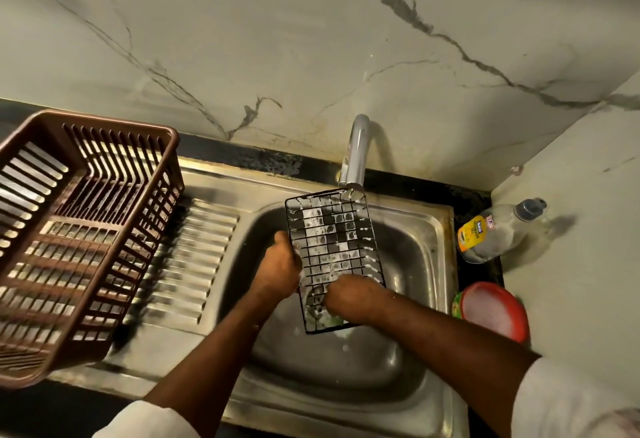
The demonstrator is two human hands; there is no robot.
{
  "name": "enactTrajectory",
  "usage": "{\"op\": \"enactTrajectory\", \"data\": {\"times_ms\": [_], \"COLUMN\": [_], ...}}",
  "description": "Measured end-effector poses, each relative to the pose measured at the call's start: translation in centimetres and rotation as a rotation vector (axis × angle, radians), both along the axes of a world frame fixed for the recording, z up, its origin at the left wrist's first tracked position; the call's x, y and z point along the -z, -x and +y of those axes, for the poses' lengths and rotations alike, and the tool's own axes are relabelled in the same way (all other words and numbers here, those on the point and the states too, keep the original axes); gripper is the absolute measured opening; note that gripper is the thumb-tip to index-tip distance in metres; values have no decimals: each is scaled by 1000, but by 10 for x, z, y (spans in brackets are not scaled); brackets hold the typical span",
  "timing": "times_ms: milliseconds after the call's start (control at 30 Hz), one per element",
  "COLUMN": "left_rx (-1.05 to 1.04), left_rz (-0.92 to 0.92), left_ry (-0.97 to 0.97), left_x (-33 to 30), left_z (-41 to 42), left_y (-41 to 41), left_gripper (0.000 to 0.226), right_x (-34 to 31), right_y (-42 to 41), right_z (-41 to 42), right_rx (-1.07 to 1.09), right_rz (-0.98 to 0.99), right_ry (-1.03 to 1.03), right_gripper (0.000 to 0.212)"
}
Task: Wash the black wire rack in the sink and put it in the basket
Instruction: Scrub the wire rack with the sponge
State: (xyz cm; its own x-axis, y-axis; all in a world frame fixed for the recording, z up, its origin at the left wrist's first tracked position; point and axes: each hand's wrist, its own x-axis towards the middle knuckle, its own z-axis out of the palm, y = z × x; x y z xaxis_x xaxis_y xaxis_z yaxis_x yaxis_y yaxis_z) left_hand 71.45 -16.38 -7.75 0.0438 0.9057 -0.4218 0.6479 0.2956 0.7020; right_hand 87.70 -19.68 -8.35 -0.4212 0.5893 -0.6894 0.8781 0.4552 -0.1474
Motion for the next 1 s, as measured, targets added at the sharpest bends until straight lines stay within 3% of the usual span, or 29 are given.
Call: {"op": "enactTrajectory", "data": {"times_ms": [267,467,700,800,900,1000], "left_rx": [54,43,71,122,202,196], "left_rz": [148,128,115,155,228,241], "left_ry": [45,65,106,118,106,101], "left_x": [-8,-19,-24,-23,-19,-14], "left_z": [3,14,13,11,3,-1], "left_y": [4,6,7,6,7,8], "left_gripper": [27,19,31,30,30,30], "right_x": [-2,-4,-14,-22,-34,-37], "right_y": [-7,-4,-6,-9,-18,-20], "right_z": [13,34,60,73,89,85], "right_rx": [-325,-128,-245,-314,-524,-479], "right_rz": [-235,-121,-114,-119,-188,-262], "right_ry": [-82,-27,-76,-184,-403,-467], "right_gripper": [26,34,38,38,23,19]}}
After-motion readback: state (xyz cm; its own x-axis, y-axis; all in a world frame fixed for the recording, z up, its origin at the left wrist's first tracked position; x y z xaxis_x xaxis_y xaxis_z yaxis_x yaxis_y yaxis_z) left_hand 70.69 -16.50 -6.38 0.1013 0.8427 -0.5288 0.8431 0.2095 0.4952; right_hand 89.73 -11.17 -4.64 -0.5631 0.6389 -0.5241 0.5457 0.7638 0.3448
